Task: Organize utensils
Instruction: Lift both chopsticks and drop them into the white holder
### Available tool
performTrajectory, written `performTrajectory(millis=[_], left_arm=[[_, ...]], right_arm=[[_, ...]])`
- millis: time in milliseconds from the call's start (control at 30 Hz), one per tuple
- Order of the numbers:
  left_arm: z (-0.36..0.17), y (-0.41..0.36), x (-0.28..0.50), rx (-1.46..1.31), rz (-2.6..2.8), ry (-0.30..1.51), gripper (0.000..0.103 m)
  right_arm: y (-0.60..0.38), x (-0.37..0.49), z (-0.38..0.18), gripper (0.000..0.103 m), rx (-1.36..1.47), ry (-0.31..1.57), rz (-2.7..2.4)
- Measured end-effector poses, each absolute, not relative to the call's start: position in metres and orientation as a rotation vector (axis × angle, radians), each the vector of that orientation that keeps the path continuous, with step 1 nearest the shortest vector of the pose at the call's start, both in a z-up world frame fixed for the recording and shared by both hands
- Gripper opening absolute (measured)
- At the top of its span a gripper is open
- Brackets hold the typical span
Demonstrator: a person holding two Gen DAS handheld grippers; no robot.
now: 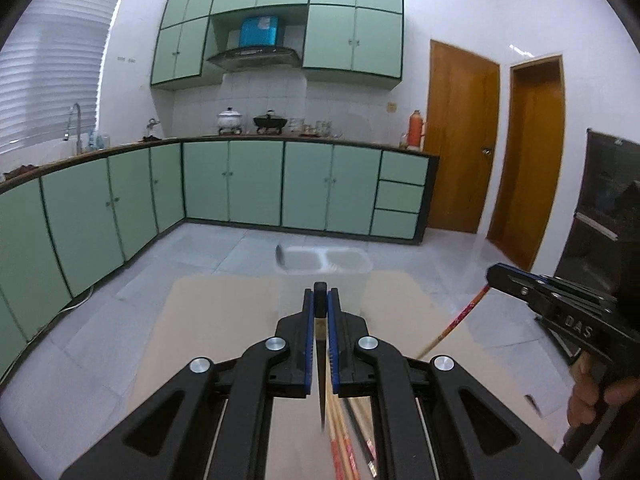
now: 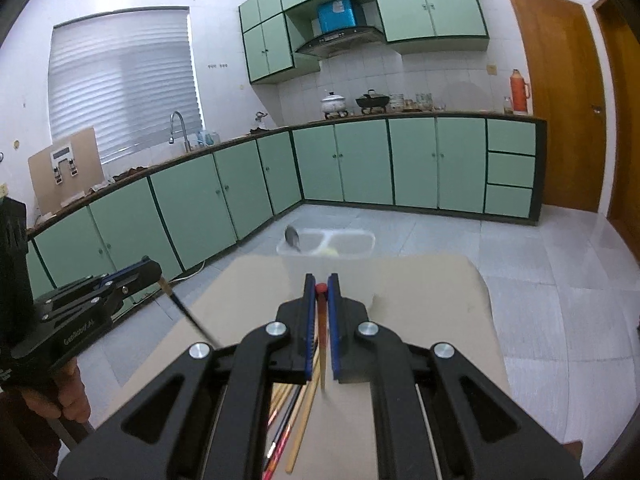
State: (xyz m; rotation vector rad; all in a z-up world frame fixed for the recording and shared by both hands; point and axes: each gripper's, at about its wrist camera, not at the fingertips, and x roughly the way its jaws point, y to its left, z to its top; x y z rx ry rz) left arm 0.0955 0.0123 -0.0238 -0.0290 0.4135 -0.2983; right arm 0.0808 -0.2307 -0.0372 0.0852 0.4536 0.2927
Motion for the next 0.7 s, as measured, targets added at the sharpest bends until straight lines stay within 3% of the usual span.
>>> performTrajectory(millis=[700], left_arm=[[0.085, 0.001, 0.191, -0.023, -0.318, 0.156, 0.006]], right_arm=[[-0.249, 0.191, 0.080, 0.005, 0.033, 0.338, 0.318]])
